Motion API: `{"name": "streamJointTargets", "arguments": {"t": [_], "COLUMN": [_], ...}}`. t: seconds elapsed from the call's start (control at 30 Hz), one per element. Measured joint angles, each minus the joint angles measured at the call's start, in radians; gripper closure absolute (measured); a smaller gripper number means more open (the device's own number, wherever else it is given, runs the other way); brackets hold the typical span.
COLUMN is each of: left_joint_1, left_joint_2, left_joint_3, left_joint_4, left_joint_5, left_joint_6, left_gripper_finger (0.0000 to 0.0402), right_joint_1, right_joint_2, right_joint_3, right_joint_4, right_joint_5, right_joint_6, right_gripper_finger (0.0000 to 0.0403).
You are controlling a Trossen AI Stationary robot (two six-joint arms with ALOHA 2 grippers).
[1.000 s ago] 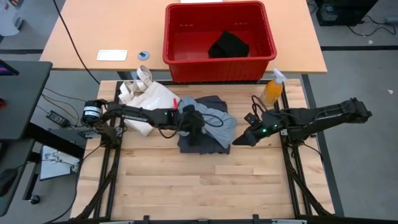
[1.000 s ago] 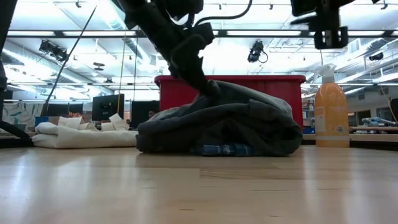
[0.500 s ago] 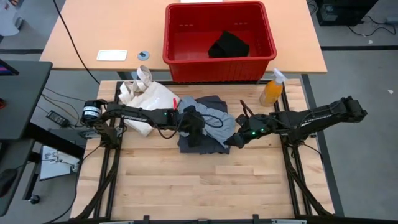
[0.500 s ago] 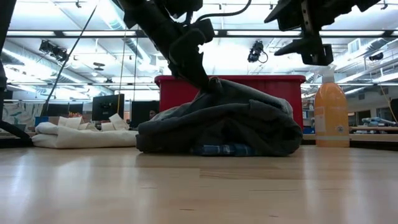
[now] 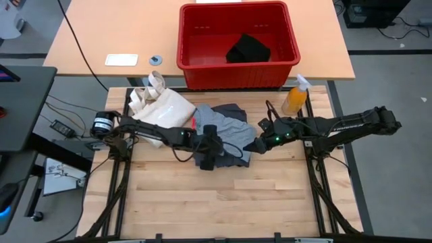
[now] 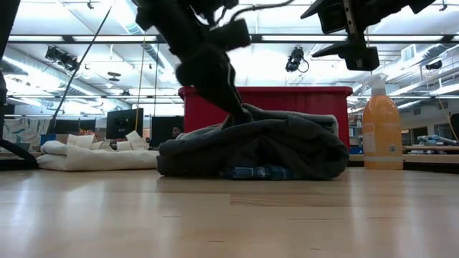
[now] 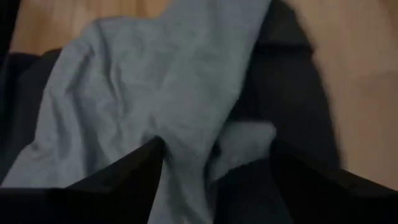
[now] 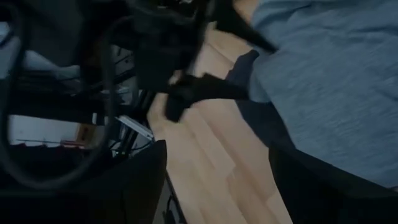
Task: Fold Laundry from Bin
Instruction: Put the light gray t-shirt into the red organizer bin
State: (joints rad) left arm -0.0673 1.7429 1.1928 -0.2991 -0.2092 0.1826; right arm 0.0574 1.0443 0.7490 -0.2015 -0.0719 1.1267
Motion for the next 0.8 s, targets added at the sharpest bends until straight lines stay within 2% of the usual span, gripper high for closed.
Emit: {"name": "streamJointTargets", "arguments": {"t": [0.17,0.27,0.53,0.63,0.8], "left_joint_1": [0.000,0.006,0.026,0.023,0.042], "left_joint_2": [0.022,0.039,0.105,0.125,0.126], "left_joint_3": [0.000,0.002,0.001,0.001,0.000], "left_joint_4": [0.078,0.144,0.146,0.196,0.250], "left_joint_5": [-0.111,-0.114,-0.106,-0.142,-0.160], "left_joint_6": [0.021,0.033,0.065,0.068,0.083], "left_gripper_finger": [0.0103,0.0102,0.0102,0.0104,0.0124], "right_joint_1": [0.002,0.006,0.007,0.012,0.024], "right_joint_2": [0.000,0.000,0.000,0.000,0.001], "right_joint_3": [0.000,0.000,-0.001,-0.001,-0.001], "right_joint_4": [0.007,0.007,0.014,0.018,0.029], "right_joint_5": [-0.023,-0.026,-0.027,-0.029,-0.029], "right_joint_6": [0.009,0.023,0.028,0.034,0.050], "right_gripper_finger": [0.0115,0.0115,0.0115,0.0115,0.0115]}}
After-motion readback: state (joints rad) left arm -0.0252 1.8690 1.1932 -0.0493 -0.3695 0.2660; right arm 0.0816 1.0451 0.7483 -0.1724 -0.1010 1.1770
